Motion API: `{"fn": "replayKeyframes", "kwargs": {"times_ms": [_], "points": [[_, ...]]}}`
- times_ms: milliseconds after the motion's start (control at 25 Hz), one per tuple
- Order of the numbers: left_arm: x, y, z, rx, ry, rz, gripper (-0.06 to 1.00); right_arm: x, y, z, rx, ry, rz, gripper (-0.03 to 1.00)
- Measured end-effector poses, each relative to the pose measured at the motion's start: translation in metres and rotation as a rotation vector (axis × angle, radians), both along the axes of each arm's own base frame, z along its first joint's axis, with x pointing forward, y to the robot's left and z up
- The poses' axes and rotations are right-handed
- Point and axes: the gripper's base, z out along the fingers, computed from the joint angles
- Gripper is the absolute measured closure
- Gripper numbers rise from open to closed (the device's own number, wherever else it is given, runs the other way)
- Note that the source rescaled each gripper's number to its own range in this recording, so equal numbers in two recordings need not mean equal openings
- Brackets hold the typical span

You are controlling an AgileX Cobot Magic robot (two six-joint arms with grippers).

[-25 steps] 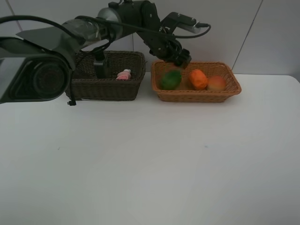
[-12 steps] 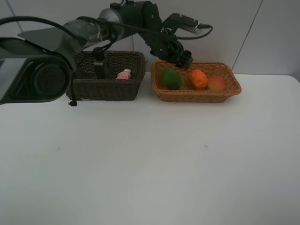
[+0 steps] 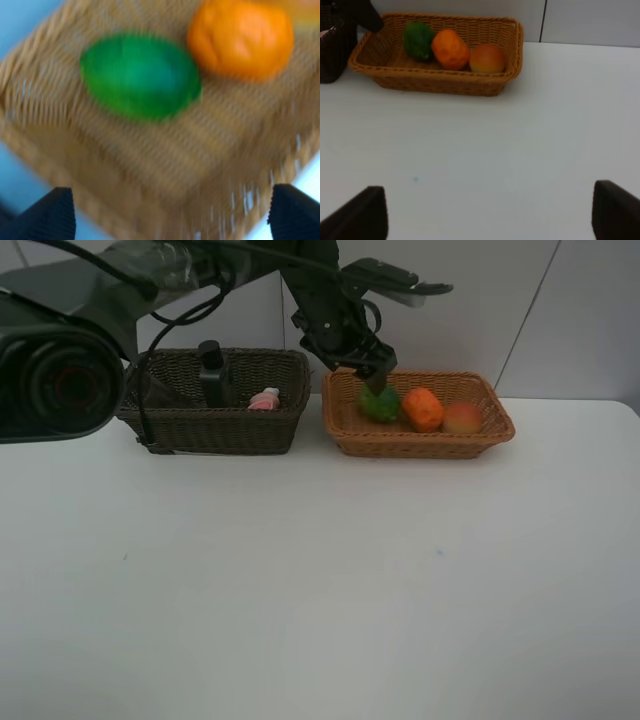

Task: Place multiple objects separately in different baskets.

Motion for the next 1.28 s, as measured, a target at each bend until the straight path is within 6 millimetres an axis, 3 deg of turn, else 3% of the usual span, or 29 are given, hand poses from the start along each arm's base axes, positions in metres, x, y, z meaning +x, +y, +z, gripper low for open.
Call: {"fn": "replayKeyframes", "kwargs": {"times_ms": [200,400,560,880,1280], "points": [[-0.015,0.015,0.033,0.085,0.050,0.001,-0.06,0.000,0.000,0.000,0.000,0.000,0.000,0.30],[-0.031,0.025,0.086,0.034,-0.012,0.015,-0.06,0.000,0.000,0.000,0.000,0.000,0.000,0.30],[-0.057,0.048,0.125,0.049,-0.045,0.041,-0.06,0.000,0.000,0.000,0.000,0.000,0.000,0.30],[-0.114,0.139,0.166,0.118,-0.043,0.215,-0.06,0.000,0.000,0.000,0.000,0.000,0.000,0.30],[-0.219,0.258,0.177,0.093,-0.028,0.499,-0.06,0.000,0.000,0.000,0.000,0.000,0.000,0.30]]}}
